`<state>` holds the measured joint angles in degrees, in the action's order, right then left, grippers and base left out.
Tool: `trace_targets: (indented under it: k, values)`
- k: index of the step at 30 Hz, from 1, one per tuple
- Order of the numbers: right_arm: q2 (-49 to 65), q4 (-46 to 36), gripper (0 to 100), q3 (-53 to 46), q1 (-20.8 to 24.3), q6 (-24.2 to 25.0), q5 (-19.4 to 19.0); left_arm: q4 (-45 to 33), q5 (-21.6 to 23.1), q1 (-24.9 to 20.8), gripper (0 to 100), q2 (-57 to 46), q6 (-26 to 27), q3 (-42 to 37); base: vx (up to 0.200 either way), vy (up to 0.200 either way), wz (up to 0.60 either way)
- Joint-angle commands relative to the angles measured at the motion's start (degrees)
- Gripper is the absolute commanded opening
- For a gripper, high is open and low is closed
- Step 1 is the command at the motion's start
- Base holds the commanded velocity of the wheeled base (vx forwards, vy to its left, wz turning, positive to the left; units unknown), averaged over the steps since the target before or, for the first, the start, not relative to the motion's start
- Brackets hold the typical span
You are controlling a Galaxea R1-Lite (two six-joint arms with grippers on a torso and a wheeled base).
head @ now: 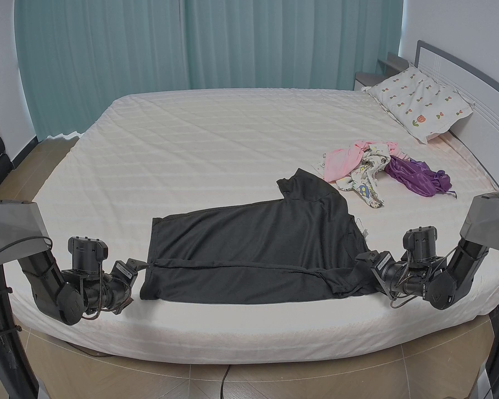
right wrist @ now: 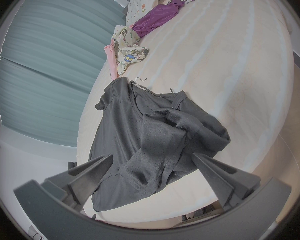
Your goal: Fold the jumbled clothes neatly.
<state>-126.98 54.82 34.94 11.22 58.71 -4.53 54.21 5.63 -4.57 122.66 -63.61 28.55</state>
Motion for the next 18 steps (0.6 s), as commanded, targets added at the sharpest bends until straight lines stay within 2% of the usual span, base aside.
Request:
trace_targets:
  k: [1, 9, 10, 18]
  values:
    - [-0.9, 0.1, 100, 0.2, -0.1, 0.1, 0.0, 0.0, 0.0, 0.0, 100, 0.1, 0.0, 0.0, 0.0, 0.0, 0.0]
    - [-2.7, 4.4, 100, 0.0, -0.8, -0.1, 0.1, 0.0, 0.0, 0.0, 100, 0.1, 0.0, 0.0, 0.0, 0.0, 0.0]
    - [-2.7, 4.4, 0, 0.0, -0.8, -0.1, 0.1, 0.0, 0.0, -0.1, 100, 0.1, 0.0, 0.0, 0.0, 0.0, 0.0]
    - [0.9, 3.9, 0, -3.7, -0.1, -0.3, 0.8, 0.0, 0.0, 0.0, 100, 0.1, 0.0, 0.0, 0.0, 0.0, 0.0]
